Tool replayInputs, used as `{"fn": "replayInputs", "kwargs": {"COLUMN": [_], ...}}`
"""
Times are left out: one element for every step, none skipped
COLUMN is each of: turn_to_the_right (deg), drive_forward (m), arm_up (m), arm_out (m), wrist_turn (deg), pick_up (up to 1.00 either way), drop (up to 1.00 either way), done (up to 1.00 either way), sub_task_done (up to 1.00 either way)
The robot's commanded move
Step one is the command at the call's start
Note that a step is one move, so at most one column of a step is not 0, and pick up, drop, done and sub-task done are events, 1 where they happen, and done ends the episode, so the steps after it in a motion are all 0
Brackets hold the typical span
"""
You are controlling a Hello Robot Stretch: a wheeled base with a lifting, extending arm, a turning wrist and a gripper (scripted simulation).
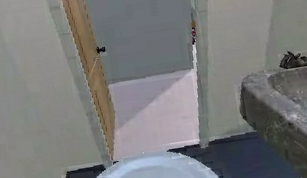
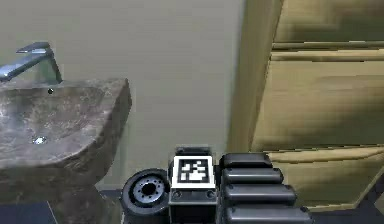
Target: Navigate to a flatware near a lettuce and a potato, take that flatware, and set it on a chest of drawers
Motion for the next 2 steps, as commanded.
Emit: {"fn": "replayInputs", "kwargs": {"turn_to_the_right": [0.0,0.0], "drive_forward": [1.0,0.65], "arm_up": [0.0,0.0], "arm_out": [0.0,0.0], "wrist_turn": [0.0,0.0], "pick_up": [0.0,0.0], "drop": [0.0,0.0], "done": [0.0,0.0], "sub_task_done": [0.0,0.0]}}
